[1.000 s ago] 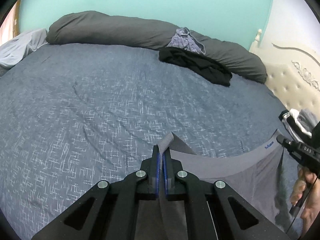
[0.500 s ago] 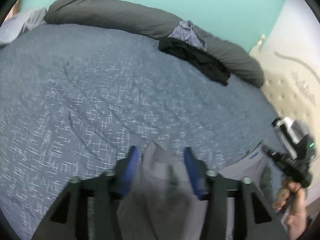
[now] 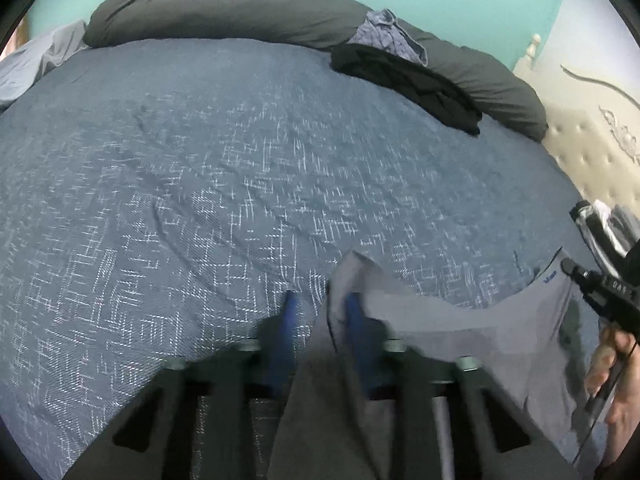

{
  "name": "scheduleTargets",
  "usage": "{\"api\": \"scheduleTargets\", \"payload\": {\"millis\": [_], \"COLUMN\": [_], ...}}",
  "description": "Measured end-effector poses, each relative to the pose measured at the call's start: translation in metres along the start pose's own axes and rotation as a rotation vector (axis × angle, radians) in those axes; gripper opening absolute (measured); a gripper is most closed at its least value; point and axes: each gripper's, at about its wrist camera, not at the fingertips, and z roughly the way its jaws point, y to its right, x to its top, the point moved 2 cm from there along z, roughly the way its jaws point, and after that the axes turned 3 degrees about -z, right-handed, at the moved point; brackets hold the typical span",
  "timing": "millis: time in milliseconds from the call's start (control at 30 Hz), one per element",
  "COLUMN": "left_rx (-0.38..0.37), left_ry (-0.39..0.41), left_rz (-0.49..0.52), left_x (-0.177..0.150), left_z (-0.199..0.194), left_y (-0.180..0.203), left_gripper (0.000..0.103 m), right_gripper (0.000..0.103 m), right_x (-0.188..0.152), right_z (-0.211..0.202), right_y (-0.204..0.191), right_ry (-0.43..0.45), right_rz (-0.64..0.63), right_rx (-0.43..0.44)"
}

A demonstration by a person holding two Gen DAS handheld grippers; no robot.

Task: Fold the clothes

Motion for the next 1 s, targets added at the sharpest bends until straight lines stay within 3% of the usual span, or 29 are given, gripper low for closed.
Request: {"api": "scheduleTargets", "payload": {"millis": [200, 400, 633, 1000], "left_rx": [-0.026, -0.023, 0.002, -0.043], "left_ry": [0.047, 0.013, 0.004, 0.015], "left_rz": [-0.015, -0.008, 0.063, 0.051], "left_x": [0.005, 0.005, 0.006, 0.008], "left_z": [-0.008, -0.002, 0.004, 0.003], "left_y": [0.005, 0.004, 0.011, 0.012], "left_gripper": [0.000, 0.000, 0.021, 0.021], "right_gripper": [0.002, 0.002, 0.002, 0.002], "right_x": [0.001, 0.000, -0.001, -0.001], "right_z": [-0.001, -0.001, -0.002, -0.004], "right_y": [0.001, 0.003, 0.005, 0.009], "right_ry": [0.007, 0.004, 0.006, 0.001], "right_rz": [0.005, 0.011, 0.014, 0.031], "right_rx": [-0.003, -0.012, -0.011, -0.010]}}
